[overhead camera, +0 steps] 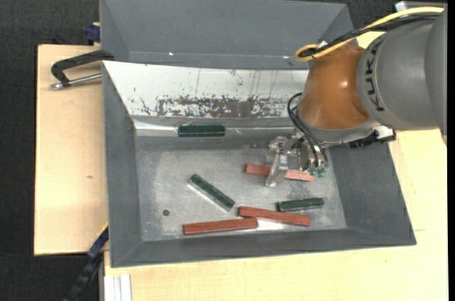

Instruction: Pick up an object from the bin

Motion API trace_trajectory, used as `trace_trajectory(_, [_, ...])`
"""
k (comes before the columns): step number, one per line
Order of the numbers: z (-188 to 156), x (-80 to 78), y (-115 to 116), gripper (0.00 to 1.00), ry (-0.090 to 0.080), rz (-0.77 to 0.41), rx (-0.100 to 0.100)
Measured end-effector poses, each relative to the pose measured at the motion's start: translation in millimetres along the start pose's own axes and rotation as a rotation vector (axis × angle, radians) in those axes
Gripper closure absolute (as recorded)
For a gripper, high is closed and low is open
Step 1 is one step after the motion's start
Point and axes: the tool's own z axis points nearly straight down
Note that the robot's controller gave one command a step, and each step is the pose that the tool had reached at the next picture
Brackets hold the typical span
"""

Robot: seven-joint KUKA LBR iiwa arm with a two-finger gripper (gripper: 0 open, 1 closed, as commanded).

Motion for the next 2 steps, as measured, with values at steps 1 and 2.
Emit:
trace_trajectory(1, [-15.8,1.6,0.1,1.0,0.006,0.0,0.0])
trace_trajectory(2, [-38.7,0.0,0.4,1.0,-0.002,0.0,-0.001])
